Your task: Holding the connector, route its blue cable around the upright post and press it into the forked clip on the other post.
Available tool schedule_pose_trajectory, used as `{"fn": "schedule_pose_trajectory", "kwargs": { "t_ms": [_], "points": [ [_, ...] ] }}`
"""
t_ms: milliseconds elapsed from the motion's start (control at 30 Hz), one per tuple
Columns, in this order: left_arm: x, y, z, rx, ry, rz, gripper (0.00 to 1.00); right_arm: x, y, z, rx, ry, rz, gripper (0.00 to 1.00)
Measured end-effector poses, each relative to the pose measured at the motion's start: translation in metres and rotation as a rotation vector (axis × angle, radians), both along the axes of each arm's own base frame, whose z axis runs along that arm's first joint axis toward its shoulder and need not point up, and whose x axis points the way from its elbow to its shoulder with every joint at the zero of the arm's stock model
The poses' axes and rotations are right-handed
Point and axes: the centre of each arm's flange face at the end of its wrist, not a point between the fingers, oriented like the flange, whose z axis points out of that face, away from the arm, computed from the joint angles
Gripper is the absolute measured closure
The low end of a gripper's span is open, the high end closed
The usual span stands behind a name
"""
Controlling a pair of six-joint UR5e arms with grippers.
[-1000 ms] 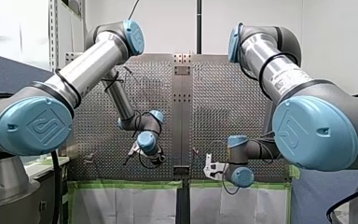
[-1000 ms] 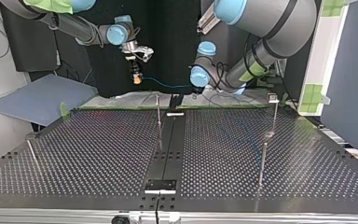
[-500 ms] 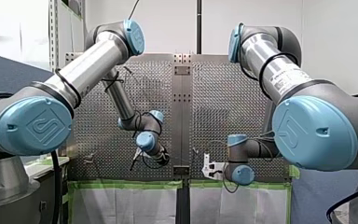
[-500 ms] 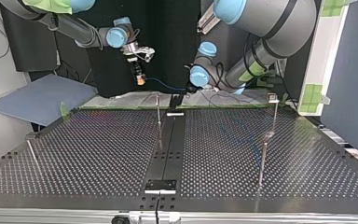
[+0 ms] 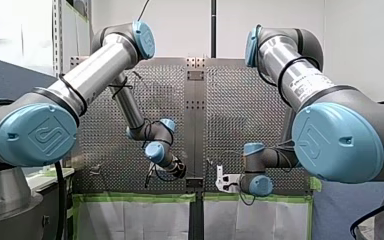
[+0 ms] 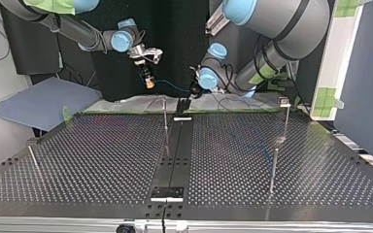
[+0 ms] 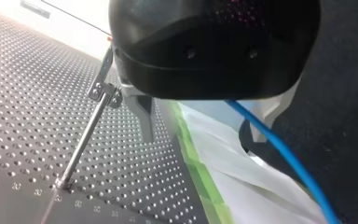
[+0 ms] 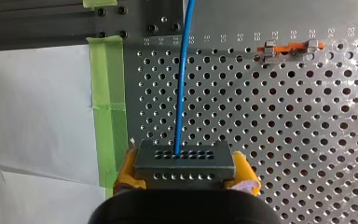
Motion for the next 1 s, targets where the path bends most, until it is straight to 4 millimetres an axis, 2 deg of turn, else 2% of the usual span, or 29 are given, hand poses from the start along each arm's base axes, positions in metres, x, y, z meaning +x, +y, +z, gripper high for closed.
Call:
{"fn": "schedule_pose_trajectory", "kwargs": {
  "t_ms": [533, 833, 1000],
  "points": [
    [-0.003, -0.013, 0.002, -0.078, -0.035, 0.105, 0.0, 0.001, 0.001, 0.0, -0.006, 0.007, 0.044, 1.0],
    [-0.011, -0.019, 0.002, -0.006, -0.076, 0.132, 0.0, -0.004, -0.003, 0.0, -0.002, 0.003, 0.05, 1.0],
    [-0.021, -0.014, -0.005, 0.044, -0.096, 0.151, 0.0, -0.008, -0.006, 0.0, 0.0, -0.002, 0.058, 1.0]
  ]
}}
